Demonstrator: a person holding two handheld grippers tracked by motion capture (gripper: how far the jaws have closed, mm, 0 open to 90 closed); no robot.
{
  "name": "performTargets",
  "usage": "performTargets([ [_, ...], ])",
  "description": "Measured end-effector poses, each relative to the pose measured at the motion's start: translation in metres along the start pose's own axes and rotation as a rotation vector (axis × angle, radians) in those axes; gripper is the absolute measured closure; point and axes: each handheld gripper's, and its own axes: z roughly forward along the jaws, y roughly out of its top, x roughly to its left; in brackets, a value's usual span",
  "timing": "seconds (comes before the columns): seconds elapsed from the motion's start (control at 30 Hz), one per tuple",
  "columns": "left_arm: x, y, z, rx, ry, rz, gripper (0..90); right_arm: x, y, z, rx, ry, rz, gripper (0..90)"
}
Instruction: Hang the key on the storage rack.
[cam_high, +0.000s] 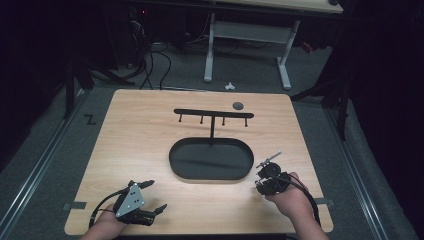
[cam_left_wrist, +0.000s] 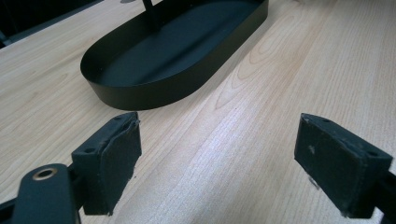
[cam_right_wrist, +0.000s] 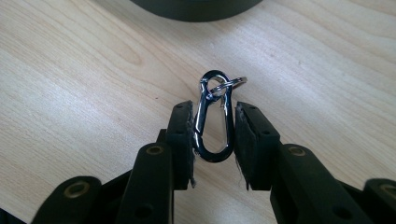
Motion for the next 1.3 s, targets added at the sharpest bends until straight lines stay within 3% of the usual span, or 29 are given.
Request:
performTargets([
  [0.57,0.0,0.0,0.0,-0.001,-0.001,0.002,15.2,-0.004,0.0,-0.013,-0.001,-0.022,0.004,68.6],
  [0.6,0.0,0.0,0.0,0.0,-0.001,0.002,15.2,-0.005,0.001,-0.014,0.0,-0.019,0.006,78.8],
  [0.67,0.0,0.0,0.0,-0.001,-0.001,0.002,15.2,-0.005,0.001,-0.017,-0.012,-0.039,0.01,89.7],
  [0.7,0.0,0.0,0.0,-0.001,-0.001,0.003,15.2,-0.006,0.002,-0.019,-0.028,-0.021,0.007,89.9],
  [0.9,0.0,0.0,0.0,-0.001,-0.002,0.004,15.2,-0.005,0.003,-0.017,-0.006,-0.029,-0.015,89.9],
  [1.17,0.0,0.0,0.0,0.0,-0.002,0.003,15.2,-0.005,-0.002,-0.013,0.003,-0.011,0.0,89.8],
  [1.3,0.0,0.0,0.0,-0.001,-0.002,0.004,15.2,0.005,-0.013,-0.018,-0.029,0.015,-0.002,82.6],
])
